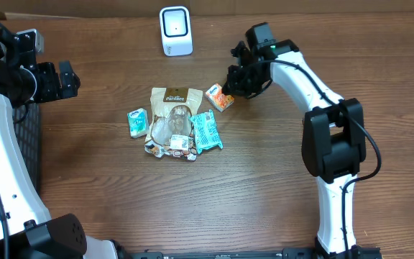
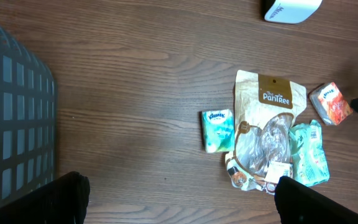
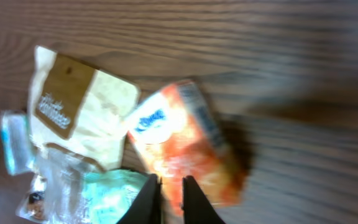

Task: Scan the item barcode
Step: 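Move the right gripper over the orange tissue pack, then grasp the orange tissue pack with the right gripper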

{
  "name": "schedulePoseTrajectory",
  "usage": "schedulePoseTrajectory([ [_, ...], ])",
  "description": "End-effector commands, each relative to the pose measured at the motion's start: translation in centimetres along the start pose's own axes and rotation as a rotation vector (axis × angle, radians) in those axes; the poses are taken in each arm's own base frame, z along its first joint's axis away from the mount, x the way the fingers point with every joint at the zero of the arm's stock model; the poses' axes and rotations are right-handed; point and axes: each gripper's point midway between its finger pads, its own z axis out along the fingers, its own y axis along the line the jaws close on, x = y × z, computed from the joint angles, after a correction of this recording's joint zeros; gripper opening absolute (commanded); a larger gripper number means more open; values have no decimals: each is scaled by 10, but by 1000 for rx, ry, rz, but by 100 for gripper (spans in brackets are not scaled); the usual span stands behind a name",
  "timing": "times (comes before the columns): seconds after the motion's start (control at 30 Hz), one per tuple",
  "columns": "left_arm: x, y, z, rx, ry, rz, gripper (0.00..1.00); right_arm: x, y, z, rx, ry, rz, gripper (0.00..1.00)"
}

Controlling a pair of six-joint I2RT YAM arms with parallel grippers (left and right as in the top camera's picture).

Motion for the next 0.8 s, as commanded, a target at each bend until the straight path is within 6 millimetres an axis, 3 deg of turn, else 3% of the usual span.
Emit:
schedulePoseTrajectory([
  [0.0, -2, -3, 0, 7, -5, 25, 99, 14, 32, 10, -23, 33, -4, 6],
  [0.1, -2, -3, 0, 7, -5, 25, 100, 30, 25, 27, 60, 59, 31, 4],
  [0.2, -2, -3, 0, 7, -5, 25, 99, 35, 7, 31, 170, 51, 84, 4],
  [0.3, -2, -3, 0, 7, -5, 25, 100, 33, -9, 25, 216, 43, 107, 4],
  [0.33, -2, -3, 0, 7, -5, 25, 99, 31, -27, 18, 267, 36, 135, 4],
  [0.43, -2, -3, 0, 7, -5, 25, 99, 21, -54, 5, 329, 0, 171, 4],
  [0.47, -2, -3, 0, 7, -5, 25, 99, 9, -66, -2, 328, -41, 189, 4],
  [0.57, -2, -3, 0, 7, -5, 25, 100, -16, -72, -10, 270, -123, 197, 4],
  [0.67, -2, -3, 0, 7, -5, 25, 100, -50, -62, -19, 130, -229, 170, 4],
  [0.77, -2, -3, 0, 7, -5, 25, 100, -55, -48, -21, 41, -231, 152, 11],
])
